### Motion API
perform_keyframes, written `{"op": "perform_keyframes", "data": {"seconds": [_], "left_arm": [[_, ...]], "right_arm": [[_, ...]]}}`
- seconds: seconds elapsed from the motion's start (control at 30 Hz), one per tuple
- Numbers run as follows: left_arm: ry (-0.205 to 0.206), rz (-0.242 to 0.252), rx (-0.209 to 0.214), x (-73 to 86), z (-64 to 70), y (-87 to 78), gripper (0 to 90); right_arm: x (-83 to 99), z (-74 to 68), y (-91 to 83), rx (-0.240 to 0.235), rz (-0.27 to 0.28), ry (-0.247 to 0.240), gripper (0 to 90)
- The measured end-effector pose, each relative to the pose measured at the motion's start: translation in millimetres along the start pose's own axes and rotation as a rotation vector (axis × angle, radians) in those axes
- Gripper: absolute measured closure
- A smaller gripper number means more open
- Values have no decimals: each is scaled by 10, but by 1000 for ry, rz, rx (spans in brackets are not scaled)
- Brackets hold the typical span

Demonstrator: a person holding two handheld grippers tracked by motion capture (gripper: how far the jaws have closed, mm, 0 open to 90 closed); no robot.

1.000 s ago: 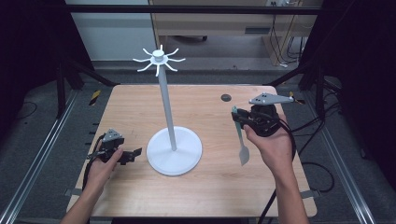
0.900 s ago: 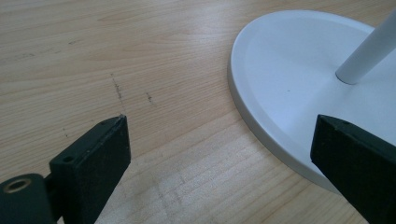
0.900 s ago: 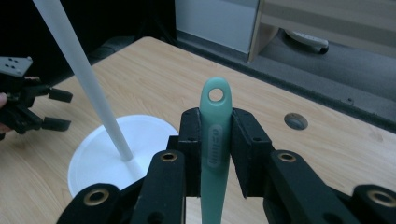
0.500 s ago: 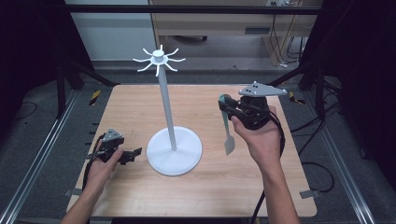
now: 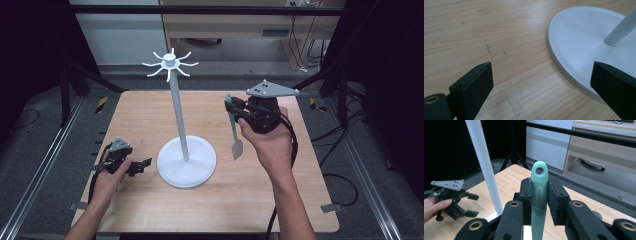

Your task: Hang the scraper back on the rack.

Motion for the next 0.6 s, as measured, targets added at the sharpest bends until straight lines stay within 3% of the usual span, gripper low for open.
{"op": "perform_keyframes", "data": {"seconds": [0.6], "left_arm": [[5, -2, 3, 1, 6, 1, 42]], "right_arm": [[-313, -278, 22, -40, 64, -17, 747]]}}
Point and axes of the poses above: each handheld gripper's, and its own axes: y roughly forward along the jaws, x roughly out of its underside, z roughly to its right, the point moved 8 cm from there along y, roughly forward along the jaws, and after that the axes turned 8 degrees about y, right-handed, at the moved point
